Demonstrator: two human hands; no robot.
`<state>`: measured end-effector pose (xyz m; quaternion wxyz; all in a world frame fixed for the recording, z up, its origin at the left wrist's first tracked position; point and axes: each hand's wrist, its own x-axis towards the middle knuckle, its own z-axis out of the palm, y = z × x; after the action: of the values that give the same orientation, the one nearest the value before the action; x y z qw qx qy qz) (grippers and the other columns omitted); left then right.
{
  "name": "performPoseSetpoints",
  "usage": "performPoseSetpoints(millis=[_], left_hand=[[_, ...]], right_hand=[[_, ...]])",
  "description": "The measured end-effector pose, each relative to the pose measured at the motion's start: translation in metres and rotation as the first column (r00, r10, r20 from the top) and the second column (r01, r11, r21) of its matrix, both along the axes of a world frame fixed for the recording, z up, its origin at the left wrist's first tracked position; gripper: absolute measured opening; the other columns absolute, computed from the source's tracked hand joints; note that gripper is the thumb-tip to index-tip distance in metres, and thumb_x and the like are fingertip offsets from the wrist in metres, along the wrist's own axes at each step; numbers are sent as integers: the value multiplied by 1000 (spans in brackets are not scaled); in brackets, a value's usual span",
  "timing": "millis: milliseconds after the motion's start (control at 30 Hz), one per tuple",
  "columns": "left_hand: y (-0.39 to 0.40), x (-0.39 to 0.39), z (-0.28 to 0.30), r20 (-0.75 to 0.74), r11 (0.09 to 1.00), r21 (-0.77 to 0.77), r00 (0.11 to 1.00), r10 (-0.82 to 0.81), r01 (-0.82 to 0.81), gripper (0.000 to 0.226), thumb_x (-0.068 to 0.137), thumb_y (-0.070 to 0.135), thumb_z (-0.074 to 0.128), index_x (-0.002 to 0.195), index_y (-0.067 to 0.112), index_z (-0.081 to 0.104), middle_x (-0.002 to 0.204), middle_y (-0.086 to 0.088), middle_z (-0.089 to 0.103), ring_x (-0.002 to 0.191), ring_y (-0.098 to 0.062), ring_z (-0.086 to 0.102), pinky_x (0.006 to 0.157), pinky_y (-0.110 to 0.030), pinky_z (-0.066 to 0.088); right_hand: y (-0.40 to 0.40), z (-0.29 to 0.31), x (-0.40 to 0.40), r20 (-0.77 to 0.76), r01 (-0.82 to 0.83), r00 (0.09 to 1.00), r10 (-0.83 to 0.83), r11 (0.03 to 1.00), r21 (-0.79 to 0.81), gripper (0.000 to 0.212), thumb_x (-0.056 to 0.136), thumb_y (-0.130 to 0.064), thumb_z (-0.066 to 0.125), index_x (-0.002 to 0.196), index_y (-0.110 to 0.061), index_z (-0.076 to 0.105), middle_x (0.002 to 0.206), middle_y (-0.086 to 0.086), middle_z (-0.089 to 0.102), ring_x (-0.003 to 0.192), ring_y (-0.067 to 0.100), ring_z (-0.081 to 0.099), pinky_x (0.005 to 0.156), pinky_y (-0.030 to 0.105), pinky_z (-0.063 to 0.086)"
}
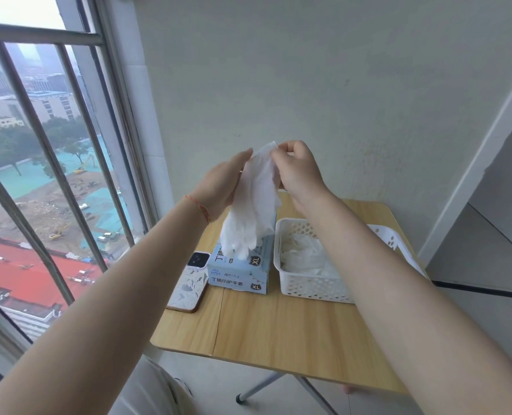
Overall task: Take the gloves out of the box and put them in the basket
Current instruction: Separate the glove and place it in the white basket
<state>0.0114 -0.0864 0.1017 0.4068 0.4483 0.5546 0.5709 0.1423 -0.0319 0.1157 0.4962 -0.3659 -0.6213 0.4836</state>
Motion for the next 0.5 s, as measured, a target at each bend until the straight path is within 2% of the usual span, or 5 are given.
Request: performPoseSetpoints(millis=[100, 200, 300, 433, 500], left_hand=[[-5, 9, -13, -108, 983, -52, 978, -180, 175, 38, 80, 44, 66, 100, 12, 67, 93, -6, 68, 85, -21, 66, 74, -30, 51], [-9, 17, -22, -148, 992, -65, 982, -116, 107, 31, 64, 15, 60, 94, 7, 60, 85, -9, 56, 76, -21, 56, 66, -25, 50], [-11, 14, -31, -162, 996, -74, 985, -60, 48, 28, 58, 10, 54, 84, 5, 62, 75, -6, 52, 67, -19, 50, 64, -25, 47], [-18, 9, -35, -92, 991, -130, 995, -43, 31, 4, 79, 9, 60, 76, 6, 61, 69, -8, 54, 56, -20, 50, 54, -21, 41], [-18, 2, -38, -37, 983, -182, 999, -13, 6, 8, 86, 8, 56, 83, 6, 63, 74, -10, 57, 59, -22, 52, 54, -25, 42]], right_hand=[[-3, -2, 4, 115, 41, 992, -45, 999, 36, 12, 94, -27, 54, 100, -17, 52, 84, -6, 54, 72, 9, 51, 62, 24, 41], [-3, -2, 11, 170, 49, 984, -60, 997, 66, 12, 95, -26, 53, 101, -16, 52, 83, -8, 50, 71, 6, 46, 59, 21, 36], [-4, 1, 16, 212, 41, 976, -55, 997, 71, 9, 95, -23, 51, 100, -15, 51, 81, -9, 48, 69, 5, 44, 58, 20, 35], [0, 1, 20, 222, 81, 971, -91, 995, 55, 6, 94, -20, 49, 91, -16, 47, 78, -5, 47, 66, 11, 41, 52, 21, 33], [4, -2, 23, 232, 103, 967, -108, 994, 32, 19, 93, -17, 47, 76, -18, 40, 69, -5, 41, 59, 11, 34, 45, 21, 28]])
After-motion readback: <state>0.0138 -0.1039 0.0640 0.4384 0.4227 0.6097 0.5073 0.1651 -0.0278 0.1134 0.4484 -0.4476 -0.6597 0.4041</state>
